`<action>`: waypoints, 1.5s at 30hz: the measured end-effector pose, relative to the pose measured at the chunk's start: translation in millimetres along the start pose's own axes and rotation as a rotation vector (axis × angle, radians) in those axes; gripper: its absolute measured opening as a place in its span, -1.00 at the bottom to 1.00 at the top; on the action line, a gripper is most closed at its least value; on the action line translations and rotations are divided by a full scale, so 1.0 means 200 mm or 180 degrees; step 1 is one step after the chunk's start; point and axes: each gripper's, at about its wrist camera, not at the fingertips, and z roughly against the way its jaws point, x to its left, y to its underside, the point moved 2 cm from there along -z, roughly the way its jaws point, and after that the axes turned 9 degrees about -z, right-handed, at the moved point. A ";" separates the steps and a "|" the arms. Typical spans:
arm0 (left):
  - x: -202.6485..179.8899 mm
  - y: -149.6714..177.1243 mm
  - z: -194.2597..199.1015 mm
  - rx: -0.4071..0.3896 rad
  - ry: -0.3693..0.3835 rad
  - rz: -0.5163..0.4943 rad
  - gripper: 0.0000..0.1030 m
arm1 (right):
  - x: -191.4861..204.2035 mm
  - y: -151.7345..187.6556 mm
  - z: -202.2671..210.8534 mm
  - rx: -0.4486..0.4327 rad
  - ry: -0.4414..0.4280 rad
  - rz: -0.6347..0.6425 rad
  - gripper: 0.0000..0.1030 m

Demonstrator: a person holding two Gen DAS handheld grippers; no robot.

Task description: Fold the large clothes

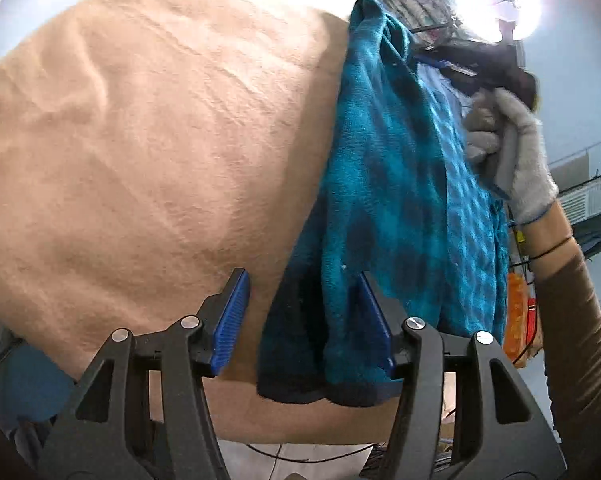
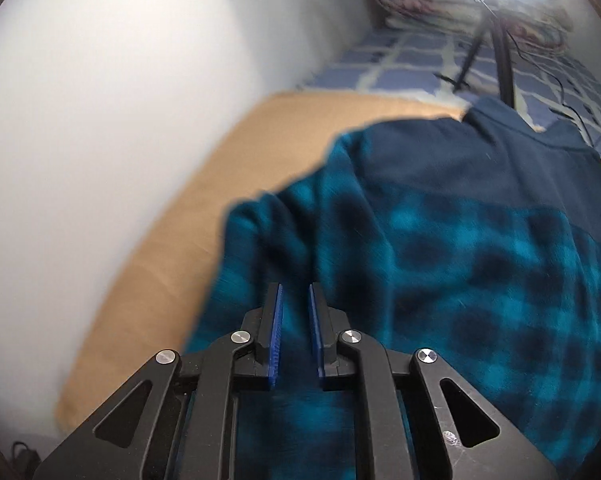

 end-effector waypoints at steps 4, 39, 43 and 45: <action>-0.03 0.00 -0.03 0.0059 0.0013 -0.0118 -0.83 | -0.07 0.02 -0.10 0.0059 0.0272 0.0042 -0.78; -0.39 0.01 0.10 -0.0268 0.0017 -0.0952 -0.93 | 0.43 0.31 -0.28 0.0633 0.1129 0.1096 -0.46; -0.44 0.01 0.11 -0.0261 0.0019 -0.1041 -0.93 | 0.37 0.28 -0.21 0.0560 0.0988 0.0937 -0.78; -0.47 0.01 0.11 -0.0252 0.0025 -0.1093 -0.93 | 0.33 0.27 -0.15 0.0489 0.0769 0.0765 -0.80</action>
